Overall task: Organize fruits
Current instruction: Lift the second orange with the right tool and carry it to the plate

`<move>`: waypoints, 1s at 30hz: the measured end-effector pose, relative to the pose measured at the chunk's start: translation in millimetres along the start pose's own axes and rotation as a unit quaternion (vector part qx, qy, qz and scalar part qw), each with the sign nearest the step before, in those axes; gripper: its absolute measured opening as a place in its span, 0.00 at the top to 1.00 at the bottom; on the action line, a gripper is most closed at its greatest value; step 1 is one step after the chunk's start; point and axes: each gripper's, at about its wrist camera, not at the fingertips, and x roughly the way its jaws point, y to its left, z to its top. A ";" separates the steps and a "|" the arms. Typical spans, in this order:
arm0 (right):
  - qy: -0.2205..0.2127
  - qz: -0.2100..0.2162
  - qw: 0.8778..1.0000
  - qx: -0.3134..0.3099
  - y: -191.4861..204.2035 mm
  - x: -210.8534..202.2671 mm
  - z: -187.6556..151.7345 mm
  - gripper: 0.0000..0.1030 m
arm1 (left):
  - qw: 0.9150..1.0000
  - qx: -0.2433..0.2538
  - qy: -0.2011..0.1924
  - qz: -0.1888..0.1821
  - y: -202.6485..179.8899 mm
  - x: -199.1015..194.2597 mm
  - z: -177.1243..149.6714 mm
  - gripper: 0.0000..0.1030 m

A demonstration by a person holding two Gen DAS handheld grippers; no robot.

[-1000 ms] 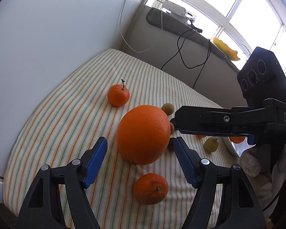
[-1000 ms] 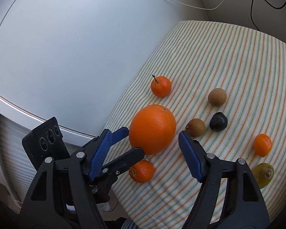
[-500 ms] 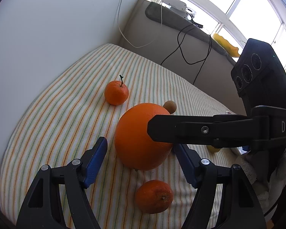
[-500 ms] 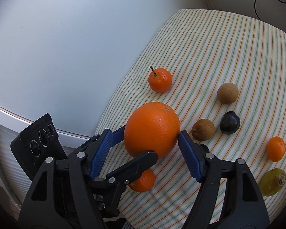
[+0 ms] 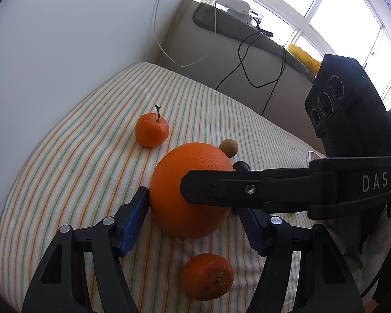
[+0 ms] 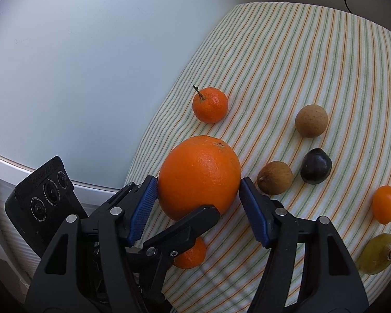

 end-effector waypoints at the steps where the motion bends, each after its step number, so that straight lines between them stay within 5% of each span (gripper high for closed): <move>1: -0.001 0.000 1.000 -0.001 0.6 -0.5 -0.5 0.34 | 1.000 0.000 -0.001 0.000 -0.2 -1.2 0.0 0.35; 30: -0.070 -0.004 0.998 -0.006 -2.1 -74.5 -36.0 0.34 | 0.997 0.064 -0.032 -0.018 -80.4 -26.0 1.0 0.35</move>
